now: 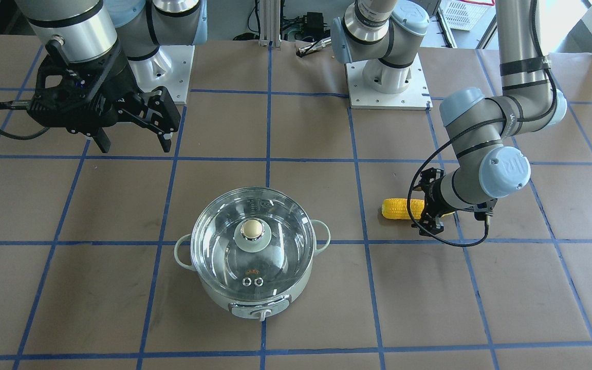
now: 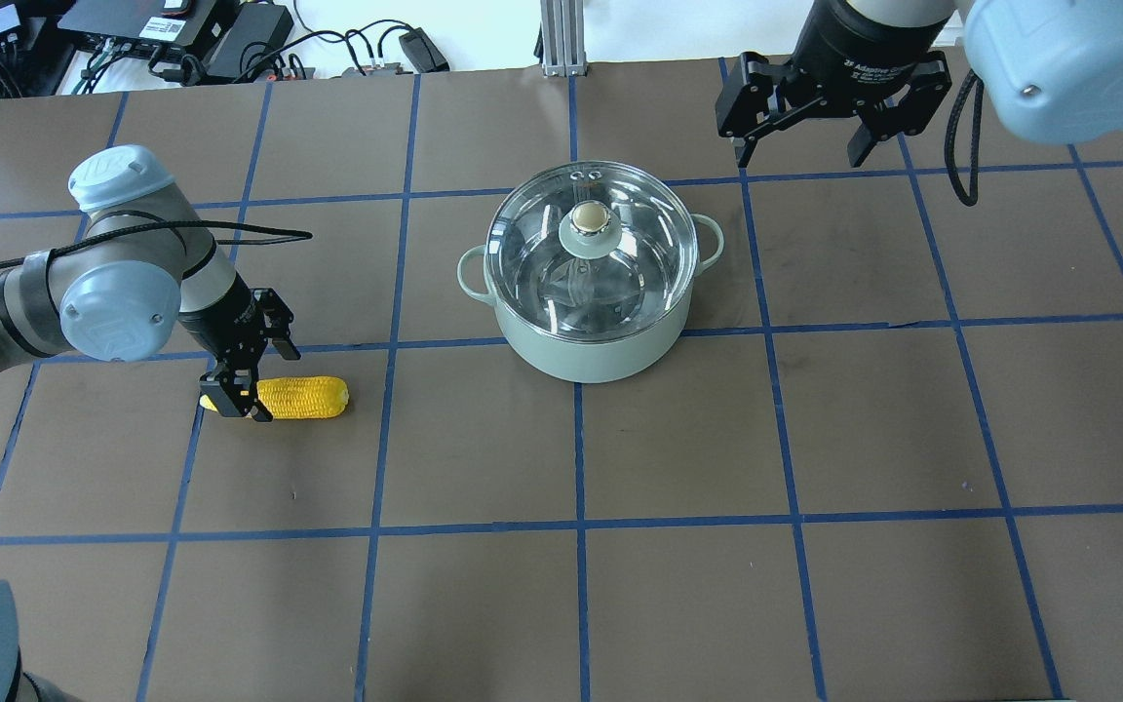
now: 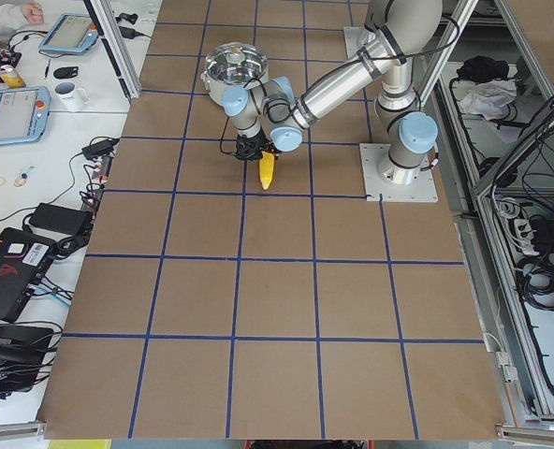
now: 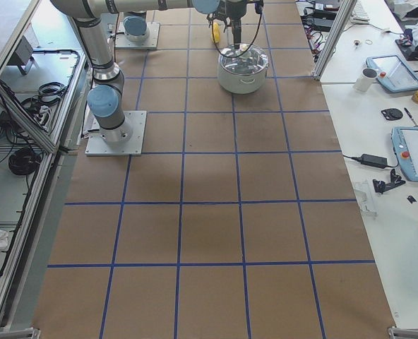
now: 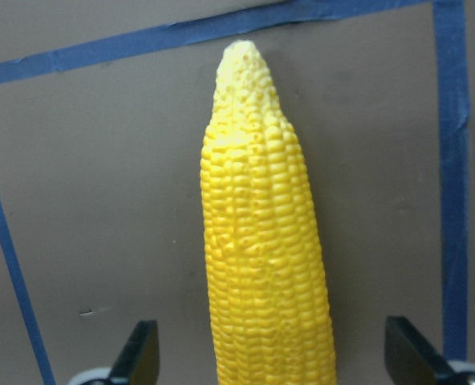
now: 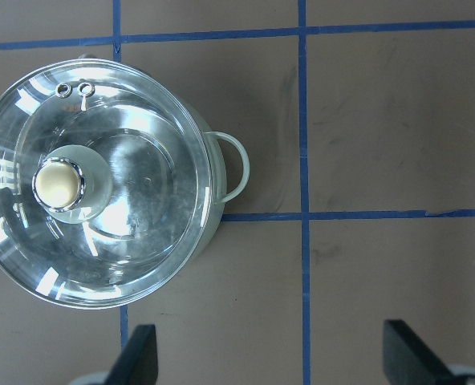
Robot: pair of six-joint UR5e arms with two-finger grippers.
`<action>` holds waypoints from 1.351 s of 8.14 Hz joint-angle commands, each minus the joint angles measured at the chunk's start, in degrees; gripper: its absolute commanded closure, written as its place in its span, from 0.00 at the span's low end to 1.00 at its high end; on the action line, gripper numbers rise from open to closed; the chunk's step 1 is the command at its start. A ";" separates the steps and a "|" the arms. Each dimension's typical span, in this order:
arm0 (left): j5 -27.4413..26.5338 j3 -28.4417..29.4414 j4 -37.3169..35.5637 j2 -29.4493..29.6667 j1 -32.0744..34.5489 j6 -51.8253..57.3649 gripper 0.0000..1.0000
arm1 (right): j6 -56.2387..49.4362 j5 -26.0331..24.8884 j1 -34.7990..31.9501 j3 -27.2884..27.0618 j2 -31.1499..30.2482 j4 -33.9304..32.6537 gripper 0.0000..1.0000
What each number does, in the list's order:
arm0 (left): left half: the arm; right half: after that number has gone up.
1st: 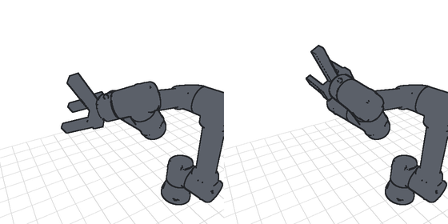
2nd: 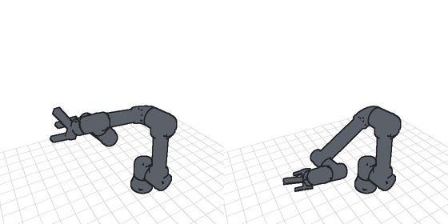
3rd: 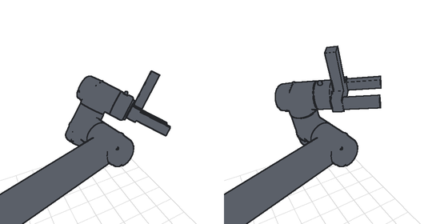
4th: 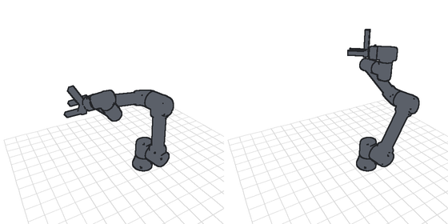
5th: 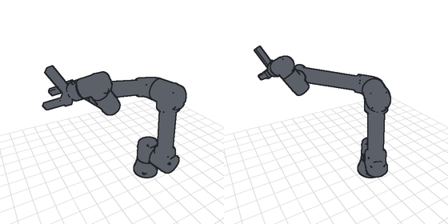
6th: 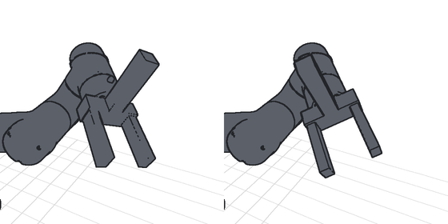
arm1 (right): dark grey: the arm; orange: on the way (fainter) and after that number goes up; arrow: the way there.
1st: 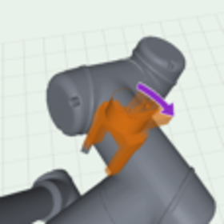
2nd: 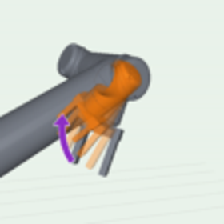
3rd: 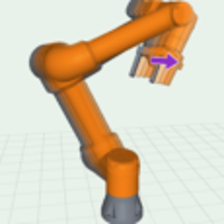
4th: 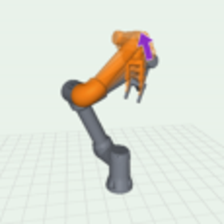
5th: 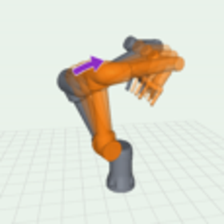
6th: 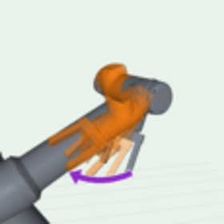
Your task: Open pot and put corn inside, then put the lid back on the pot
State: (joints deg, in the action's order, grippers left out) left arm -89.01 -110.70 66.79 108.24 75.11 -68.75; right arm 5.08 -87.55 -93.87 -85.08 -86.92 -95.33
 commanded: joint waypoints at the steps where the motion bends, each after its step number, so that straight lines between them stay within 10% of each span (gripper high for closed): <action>1: -2.03 -0.57 0.09 1.18 -0.05 -0.16 0.00 | 1.33 0.01 -0.09 0.78 0.78 -0.38 0.00; 3: -2.22 -0.57 0.00 1.72 -0.05 -0.16 0.00 | 7.90 -0.17 -1.22 2.80 5.60 -3.70 0.00; 5: -1.61 -0.48 0.09 1.80 -0.14 -0.42 0.40 | 15.70 -1.22 -7.17 5.96 11.57 -7.39 0.00; 11: -1.95 -0.04 1.06 1.19 -0.05 0.45 1.00 | 20.23 -4.21 -16.77 3.52 19.84 -15.47 0.00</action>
State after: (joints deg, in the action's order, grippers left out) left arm -90.81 -110.92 67.79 109.77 75.00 -68.79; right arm 24.85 -91.63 -108.34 -80.28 -69.45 -107.16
